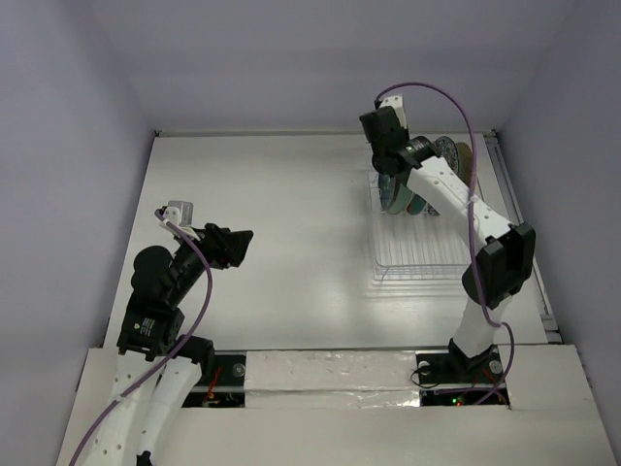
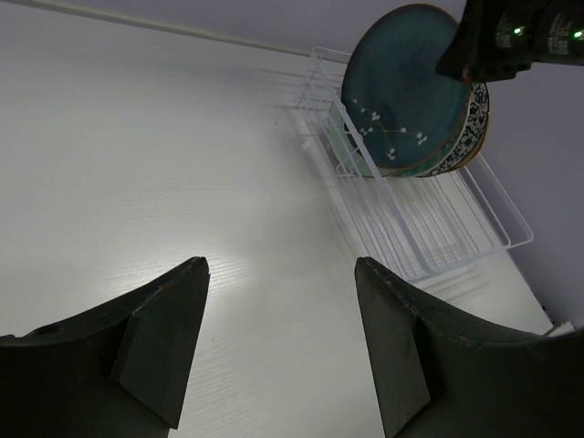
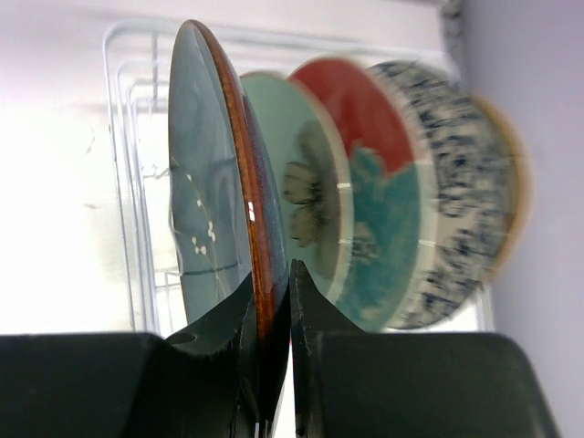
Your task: Unload the plates from the dish rack
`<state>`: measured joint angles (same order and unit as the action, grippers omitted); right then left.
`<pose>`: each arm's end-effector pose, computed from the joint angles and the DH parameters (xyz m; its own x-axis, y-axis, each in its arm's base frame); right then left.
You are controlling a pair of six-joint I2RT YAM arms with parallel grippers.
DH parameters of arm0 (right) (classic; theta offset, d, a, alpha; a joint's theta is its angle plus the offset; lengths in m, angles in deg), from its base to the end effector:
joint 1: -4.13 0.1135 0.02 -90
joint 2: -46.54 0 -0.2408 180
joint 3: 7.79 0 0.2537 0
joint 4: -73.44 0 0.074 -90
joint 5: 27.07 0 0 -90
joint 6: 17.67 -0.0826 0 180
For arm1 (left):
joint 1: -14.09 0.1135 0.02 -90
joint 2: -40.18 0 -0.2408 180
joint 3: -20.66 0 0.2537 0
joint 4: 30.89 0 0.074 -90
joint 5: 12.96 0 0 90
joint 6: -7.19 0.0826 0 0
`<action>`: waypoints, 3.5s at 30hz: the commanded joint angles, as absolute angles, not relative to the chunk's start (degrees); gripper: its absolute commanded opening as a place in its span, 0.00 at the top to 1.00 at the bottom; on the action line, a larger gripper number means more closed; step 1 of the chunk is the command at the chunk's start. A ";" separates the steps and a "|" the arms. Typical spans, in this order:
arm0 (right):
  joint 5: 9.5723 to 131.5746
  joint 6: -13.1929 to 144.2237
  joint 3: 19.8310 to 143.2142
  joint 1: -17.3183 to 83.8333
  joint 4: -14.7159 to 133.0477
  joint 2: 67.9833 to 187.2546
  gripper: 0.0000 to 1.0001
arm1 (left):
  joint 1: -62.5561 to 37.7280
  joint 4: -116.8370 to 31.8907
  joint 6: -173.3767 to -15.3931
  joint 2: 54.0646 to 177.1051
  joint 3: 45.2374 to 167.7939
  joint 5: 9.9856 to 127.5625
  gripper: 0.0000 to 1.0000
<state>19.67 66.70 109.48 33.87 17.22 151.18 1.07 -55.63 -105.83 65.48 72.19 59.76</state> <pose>0.3976 0.1620 0.3095 -0.5889 -0.2542 -0.7672 0.1281 0.9079 -0.3992 0.1725 -0.0651 0.3325 -0.1739 -0.3430 -0.9231 0.4742 0.7924 -0.3838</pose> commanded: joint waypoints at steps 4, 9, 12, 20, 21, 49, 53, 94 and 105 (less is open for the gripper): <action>13.09 67.76 116.90 37.43 21.88 136.99 1.00 | 1.34 -54.16 -106.01 65.23 71.70 60.34 0.38; 26.59 61.02 109.02 40.51 29.41 132.23 1.00 | 1.34 -54.07 -106.01 65.40 71.70 60.51 0.39; 35.64 55.49 104.69 42.45 37.33 132.58 1.00 | 1.34 -54.24 -106.10 65.40 71.79 60.60 0.39; 55.80 38.60 104.05 47.28 56.05 145.66 1.00 | 1.34 -54.51 -106.18 64.53 71.87 61.74 0.39; 58.51 37.10 104.76 47.81 58.42 149.33 1.00 | 1.34 -54.60 -106.18 64.44 71.79 61.83 0.39; 59.33 23.46 89.30 49.39 67.94 165.28 0.28 | 1.34 -54.33 -106.45 64.08 71.61 61.65 0.39; 57.49 26.27 87.72 49.39 66.54 160.82 0.13 | 1.34 -54.42 -106.45 64.08 71.61 61.92 0.39; 31.73 58.17 89.73 22.24 37.44 143.66 0.65 | 1.34 -54.16 -106.36 64.00 71.52 61.13 0.39; 30.24 61.61 92.02 22.24 37.70 134.00 1.00 | 1.34 -54.07 -106.36 63.91 71.44 61.13 0.39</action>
